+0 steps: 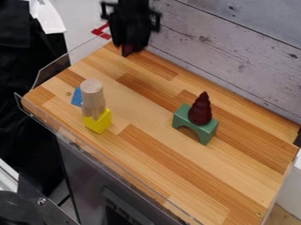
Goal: Put the brown object on the top of yellow and beigie box.
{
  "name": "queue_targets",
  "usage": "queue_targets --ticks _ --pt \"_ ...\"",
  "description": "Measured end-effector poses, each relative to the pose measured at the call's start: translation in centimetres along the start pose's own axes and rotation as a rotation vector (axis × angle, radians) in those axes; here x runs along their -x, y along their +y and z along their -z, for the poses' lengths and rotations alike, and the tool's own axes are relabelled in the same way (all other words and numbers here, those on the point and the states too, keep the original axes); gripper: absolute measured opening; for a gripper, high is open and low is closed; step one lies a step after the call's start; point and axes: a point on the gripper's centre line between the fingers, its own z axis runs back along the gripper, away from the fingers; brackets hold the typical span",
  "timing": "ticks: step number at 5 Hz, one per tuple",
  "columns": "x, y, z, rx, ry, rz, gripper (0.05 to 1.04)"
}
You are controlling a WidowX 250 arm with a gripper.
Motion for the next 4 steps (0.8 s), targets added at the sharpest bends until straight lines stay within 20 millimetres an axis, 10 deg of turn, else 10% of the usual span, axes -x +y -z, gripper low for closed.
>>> queue_targets --ticks 1,4 --pt "1.5 -0.1 -2.9 -0.014 0.011 0.001 0.537" --pt "8.3 -1.1 -3.0 0.002 0.065 -0.024 0.537"
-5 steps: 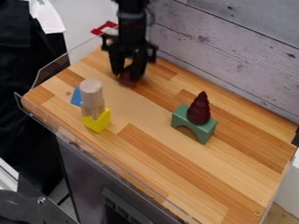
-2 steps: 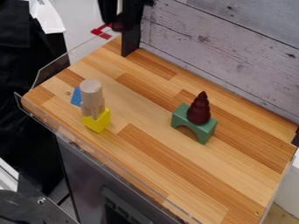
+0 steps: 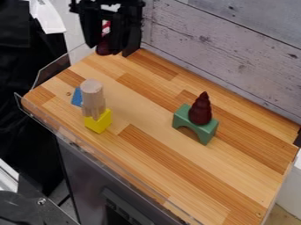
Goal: Put the brown object on the top of yellow and beigie box.
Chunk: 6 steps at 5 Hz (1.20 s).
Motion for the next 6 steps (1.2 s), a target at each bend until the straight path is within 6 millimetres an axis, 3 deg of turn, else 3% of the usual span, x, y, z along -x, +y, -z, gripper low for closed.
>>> queue_targets --ticks 6 --pt "4.0 1.0 1.8 -0.002 0.017 -0.065 0.537"
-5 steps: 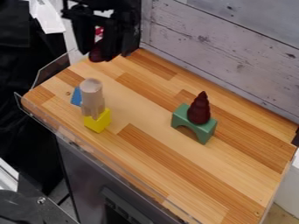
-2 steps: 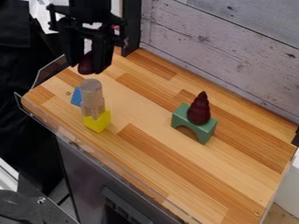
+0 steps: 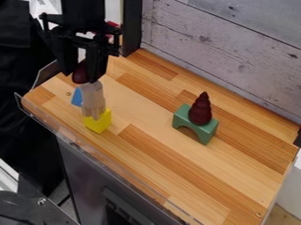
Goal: Put the brown object on the top of yellow and beigie box.
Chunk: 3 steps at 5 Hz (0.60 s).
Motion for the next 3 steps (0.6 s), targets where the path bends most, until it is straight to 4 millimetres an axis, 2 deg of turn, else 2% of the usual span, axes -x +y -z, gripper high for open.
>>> queue_targets --ticks 3 --pt "-0.3 0.2 1.6 0.01 0.031 -0.002 0.537"
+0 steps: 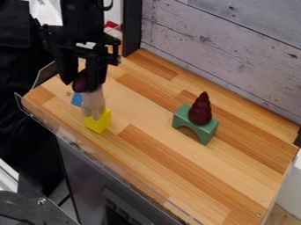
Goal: Put the brown object on the top of yellow and beigie box.
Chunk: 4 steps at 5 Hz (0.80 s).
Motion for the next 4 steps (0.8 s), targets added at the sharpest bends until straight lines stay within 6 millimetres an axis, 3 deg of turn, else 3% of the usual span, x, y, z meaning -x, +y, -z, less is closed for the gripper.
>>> queue_targets --ticks 1,2,3,4 --pt "-0.11 0.02 0.27 0.001 0.006 -0.006 0.537" --pt "-0.19 0.15 0.47 -0.006 0.013 -0.016 0.611" --pt "-0.13 0.3 0.58 -0.017 0.022 -0.038 0.91" --pt "-0.05 0.33 0.57 -0.02 0.027 -0.05 1.002"
